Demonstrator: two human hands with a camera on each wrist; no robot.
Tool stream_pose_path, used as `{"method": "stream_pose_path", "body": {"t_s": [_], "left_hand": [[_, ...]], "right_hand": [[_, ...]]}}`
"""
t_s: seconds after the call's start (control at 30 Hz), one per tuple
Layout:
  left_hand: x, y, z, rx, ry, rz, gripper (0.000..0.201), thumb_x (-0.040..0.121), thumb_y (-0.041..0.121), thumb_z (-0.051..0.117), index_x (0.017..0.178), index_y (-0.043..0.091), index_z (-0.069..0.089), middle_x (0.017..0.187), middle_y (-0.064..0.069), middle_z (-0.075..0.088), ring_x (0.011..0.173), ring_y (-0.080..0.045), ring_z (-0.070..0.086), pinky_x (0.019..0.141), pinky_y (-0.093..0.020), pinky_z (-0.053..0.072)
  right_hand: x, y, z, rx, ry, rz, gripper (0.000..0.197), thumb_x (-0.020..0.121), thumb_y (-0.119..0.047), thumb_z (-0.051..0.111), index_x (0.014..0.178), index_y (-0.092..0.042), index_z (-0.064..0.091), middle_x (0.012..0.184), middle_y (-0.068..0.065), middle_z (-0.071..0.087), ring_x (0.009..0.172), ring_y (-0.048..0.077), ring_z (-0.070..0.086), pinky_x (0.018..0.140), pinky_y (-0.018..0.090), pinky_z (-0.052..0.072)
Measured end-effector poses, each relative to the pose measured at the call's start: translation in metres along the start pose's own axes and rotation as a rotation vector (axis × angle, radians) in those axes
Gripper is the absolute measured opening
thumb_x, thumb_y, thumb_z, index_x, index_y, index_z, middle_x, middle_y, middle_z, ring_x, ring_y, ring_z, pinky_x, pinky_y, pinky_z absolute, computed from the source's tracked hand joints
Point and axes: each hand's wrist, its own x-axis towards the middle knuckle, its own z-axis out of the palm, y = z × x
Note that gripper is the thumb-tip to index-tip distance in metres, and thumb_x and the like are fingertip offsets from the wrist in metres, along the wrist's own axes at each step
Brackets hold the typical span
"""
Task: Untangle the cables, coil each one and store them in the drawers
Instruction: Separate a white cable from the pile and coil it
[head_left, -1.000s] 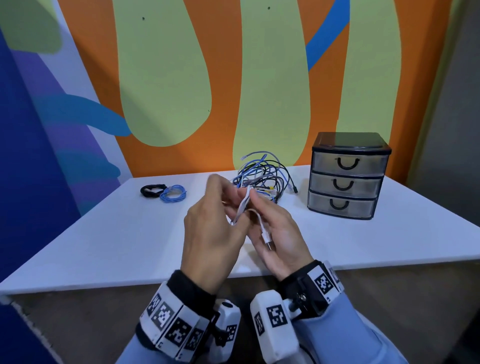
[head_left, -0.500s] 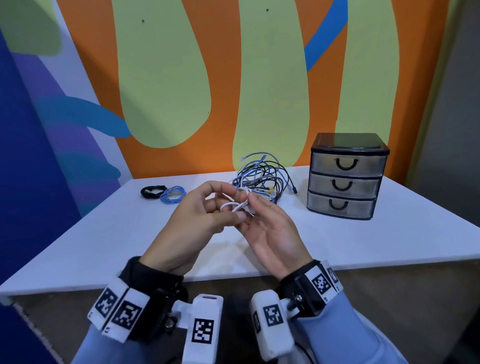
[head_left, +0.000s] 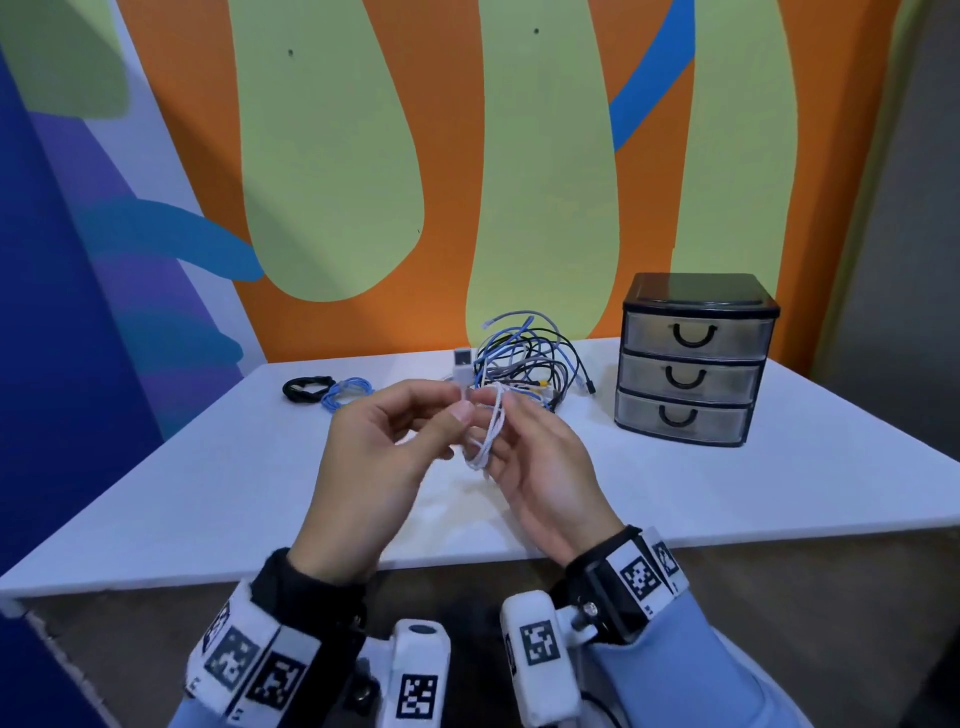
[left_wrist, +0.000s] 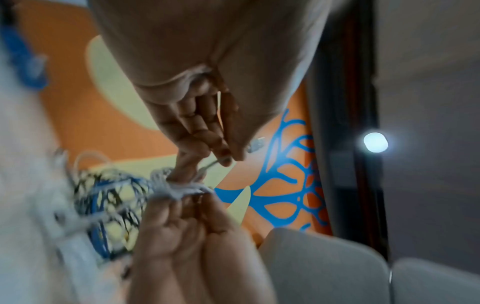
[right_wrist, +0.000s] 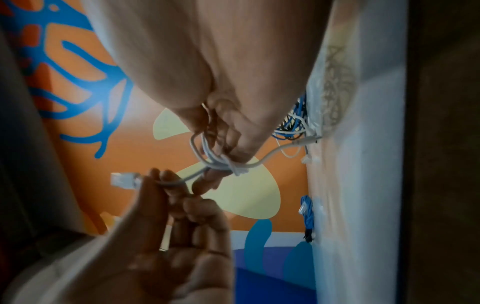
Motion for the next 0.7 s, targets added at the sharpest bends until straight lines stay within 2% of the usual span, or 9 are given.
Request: {"method": "stream_pose_path", "body": {"t_s": [0.07, 0.13, 0.2, 0.3, 0.33, 0.4, 0.47, 0.57, 0.7], "left_hand": [[0.000, 0.006, 0.002, 0.187, -0.065, 0.119, 0.010, 0.093, 0.003, 0.076, 0.093, 0.013, 0.078, 0.079, -0.002, 0.077, 0.065, -0.006, 0.067, 0.066, -0.016, 0.049], [0.003, 0.008, 0.002, 0.328, -0.062, 0.187, 0.011, 0.094, 0.009, 0.077, 0.091, 0.019, 0.078, 0.077, 0.003, 0.075, 0.062, -0.006, 0.065, 0.065, -0.017, 0.045], [0.009, 0.004, 0.000, 0.445, 0.012, 0.221, 0.009, 0.093, 0.018, 0.080, 0.087, 0.024, 0.077, 0.079, 0.012, 0.074, 0.065, -0.006, 0.057, 0.069, -0.023, 0.042], [0.018, -0.005, 0.001, 0.369, 0.078, 0.135, 0.012, 0.091, 0.025, 0.083, 0.083, 0.023, 0.074, 0.079, 0.011, 0.073, 0.068, -0.012, 0.054, 0.073, -0.037, 0.050], [0.019, -0.007, 0.001, 0.320, 0.093, 0.104, 0.013, 0.089, 0.026, 0.085, 0.087, 0.023, 0.072, 0.083, 0.009, 0.073, 0.071, -0.014, 0.058, 0.075, -0.039, 0.052], [0.018, -0.009, 0.003, 0.297, 0.134, 0.104, 0.027, 0.086, 0.030, 0.088, 0.104, 0.028, 0.067, 0.095, 0.007, 0.070, 0.078, -0.010, 0.063, 0.075, -0.032, 0.053], [0.017, -0.010, 0.002, 0.469, 0.142, 0.237, 0.035, 0.088, 0.031, 0.086, 0.117, 0.035, 0.066, 0.108, 0.007, 0.062, 0.087, -0.009, 0.065, 0.073, -0.029, 0.054], [0.016, -0.013, 0.000, 0.676, 0.033, 0.424, 0.018, 0.097, 0.030, 0.075, 0.115, 0.029, 0.079, 0.115, 0.010, 0.062, 0.097, -0.010, 0.065, 0.072, -0.031, 0.055], [0.012, -0.013, -0.004, 0.672, -0.087, 0.383, 0.033, 0.102, 0.051, 0.063, 0.118, 0.028, 0.080, 0.117, 0.016, 0.067, 0.110, -0.007, 0.065, 0.075, -0.022, 0.055]], "right_hand": [[0.000, 0.004, 0.003, -0.150, -0.038, -0.021, 0.028, 0.110, -0.016, 0.045, 0.115, 0.001, 0.068, 0.088, 0.011, 0.070, 0.067, 0.015, 0.061, 0.074, 0.031, 0.048], [-0.002, 0.008, 0.005, -0.244, -0.091, -0.045, 0.031, 0.110, -0.018, 0.045, 0.113, 0.001, 0.069, 0.072, 0.006, 0.061, 0.057, 0.011, 0.046, 0.069, 0.030, 0.041], [-0.004, 0.008, 0.006, -0.272, -0.112, -0.053, 0.036, 0.111, -0.026, 0.043, 0.105, -0.002, 0.068, 0.063, 0.004, 0.050, 0.054, 0.012, 0.036, 0.066, 0.029, 0.036], [-0.005, 0.005, 0.005, -0.276, -0.110, -0.033, 0.043, 0.111, -0.037, 0.038, 0.079, -0.012, 0.050, 0.063, 0.004, 0.039, 0.055, 0.014, 0.030, 0.061, 0.032, 0.024], [-0.005, 0.004, 0.005, -0.294, -0.101, -0.032, 0.043, 0.111, -0.037, 0.037, 0.075, -0.015, 0.043, 0.063, 0.003, 0.034, 0.056, 0.014, 0.028, 0.061, 0.033, 0.020], [-0.005, 0.005, 0.003, -0.317, -0.062, -0.031, 0.043, 0.112, -0.037, 0.039, 0.072, -0.019, 0.037, 0.065, 0.000, 0.025, 0.057, 0.013, 0.020, 0.056, 0.028, 0.017], [-0.006, 0.003, 0.002, -0.301, -0.029, -0.028, 0.044, 0.111, -0.036, 0.041, 0.071, -0.021, 0.035, 0.066, -0.003, 0.021, 0.057, 0.012, 0.014, 0.051, 0.024, 0.013], [-0.006, -0.003, 0.001, -0.241, -0.001, -0.054, 0.043, 0.111, -0.035, 0.043, 0.072, -0.020, 0.032, 0.061, -0.006, 0.020, 0.053, 0.010, 0.011, 0.049, 0.026, 0.009], [-0.006, -0.004, 0.000, -0.274, 0.041, -0.079, 0.045, 0.110, -0.035, 0.047, 0.069, -0.019, 0.040, 0.058, -0.007, 0.026, 0.049, 0.010, 0.015, 0.047, 0.024, 0.012]]}}
